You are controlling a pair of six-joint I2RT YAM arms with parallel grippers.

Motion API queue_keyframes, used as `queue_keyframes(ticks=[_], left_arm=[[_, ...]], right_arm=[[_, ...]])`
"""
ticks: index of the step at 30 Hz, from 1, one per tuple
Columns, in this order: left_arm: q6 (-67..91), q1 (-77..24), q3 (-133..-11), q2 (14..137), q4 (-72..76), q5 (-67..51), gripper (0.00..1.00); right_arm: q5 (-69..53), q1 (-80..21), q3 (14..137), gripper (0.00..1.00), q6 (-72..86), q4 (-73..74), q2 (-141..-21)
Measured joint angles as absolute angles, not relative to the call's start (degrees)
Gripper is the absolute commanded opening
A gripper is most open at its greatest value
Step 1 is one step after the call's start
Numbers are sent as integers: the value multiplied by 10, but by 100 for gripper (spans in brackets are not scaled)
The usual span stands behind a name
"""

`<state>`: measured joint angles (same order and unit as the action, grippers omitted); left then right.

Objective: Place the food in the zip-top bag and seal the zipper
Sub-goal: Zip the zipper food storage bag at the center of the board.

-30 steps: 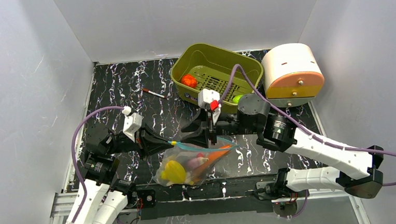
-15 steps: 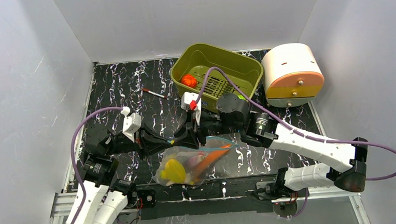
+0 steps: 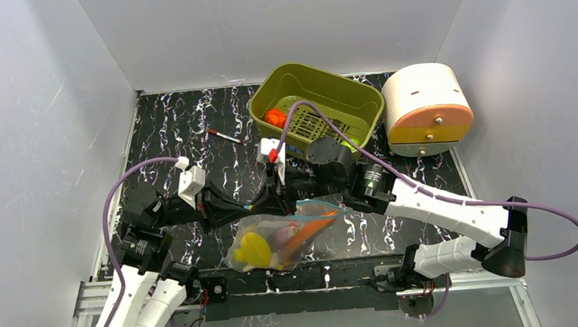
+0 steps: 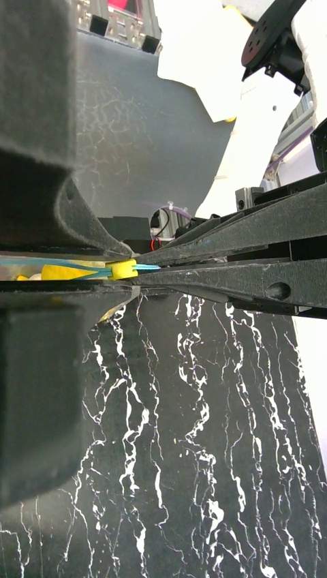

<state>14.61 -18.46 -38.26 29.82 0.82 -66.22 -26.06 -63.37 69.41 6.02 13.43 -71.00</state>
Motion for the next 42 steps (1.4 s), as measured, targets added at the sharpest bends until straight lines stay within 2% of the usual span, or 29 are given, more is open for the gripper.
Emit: queue_keyframes(ticks=[10, 21, 26, 27, 28, 29, 33, 37, 42], left_arm=[[137, -185, -382, 264, -4, -626, 0], [138, -186, -382, 232, 10, -589, 0], [166, -187, -324, 212, 74, -576, 0], [176, -187, -310, 208, 96, -573, 9], [188, -187, -296, 205, 125, -571, 25], [194, -188, -288, 206, 144, -568, 33], [135, -185, -295, 236, 67, -543, 51], [55, -185, -328, 236, -59, -518, 61], [10, -185, -362, 215, -113, -524, 64]], right_arm=[[-247, -637, 677, 0, 43, 124, -692], [-209, -641, 658, 0, 15, 193, -632], [-222, -640, 730, 0, 17, 287, -647], [-225, -640, 748, 0, 17, 303, -653], [-225, -640, 759, 0, 17, 314, -658], [-227, -640, 768, 0, 16, 329, -661], [-226, -638, 775, 0, 10, 381, -672], [-232, -637, 775, 0, -5, 391, -731], [-248, -637, 794, 0, -17, 390, -817]])
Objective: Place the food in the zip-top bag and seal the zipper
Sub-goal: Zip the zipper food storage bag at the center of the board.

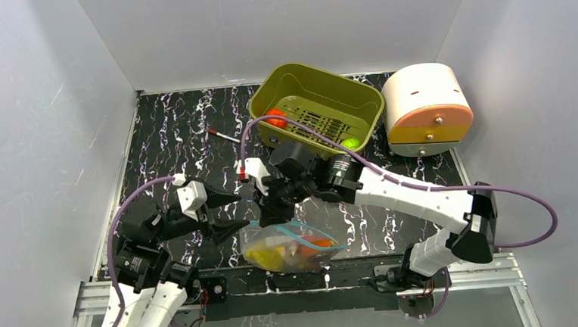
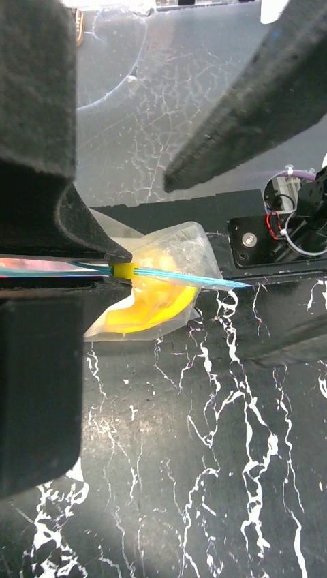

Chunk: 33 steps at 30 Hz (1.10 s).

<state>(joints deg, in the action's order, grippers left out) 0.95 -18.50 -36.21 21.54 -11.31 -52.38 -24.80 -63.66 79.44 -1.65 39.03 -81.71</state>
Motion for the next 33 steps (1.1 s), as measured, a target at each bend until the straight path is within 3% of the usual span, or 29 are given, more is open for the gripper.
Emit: queue_keyframes(ticks=[7, 13, 16, 19, 21, 22, 24, 28, 30, 32, 33], left_arm=[[-42, -185, -391, 246, -206, -553, 67], [-71, -185, -397, 279, -233, -596, 65], [-88, -185, -398, 304, -243, -617, 53], [-114, -185, -403, 329, -261, -628, 27], [-126, -185, -407, 337, -263, -630, 21], [-126, -185, -407, 338, -262, -630, 25], [-123, -185, -407, 338, -253, -630, 48], [-113, -185, -406, 339, -235, -637, 50], [-110, -185, -406, 339, -227, -642, 37], [-108, -185, -406, 339, -224, -647, 6], [-113, -185, -406, 340, -224, -655, 0]], right_arm=[[-268, -637, 801, 0, -7, 383, -833], [-281, -637, 766, 0, 6, 324, -773], [-285, -637, 760, 0, 8, 313, -752], [-289, -636, 760, 0, 8, 307, -752], [-290, -636, 759, 0, 8, 306, -755], [-290, -636, 759, 0, 8, 305, -755], [-291, -636, 758, 0, 8, 302, -755], [-296, -636, 754, 0, 16, 297, -757], [-298, -636, 753, 0, 18, 293, -761], [-300, -636, 753, 0, 19, 290, -765], [-299, -636, 753, 2, 19, 286, -767]])
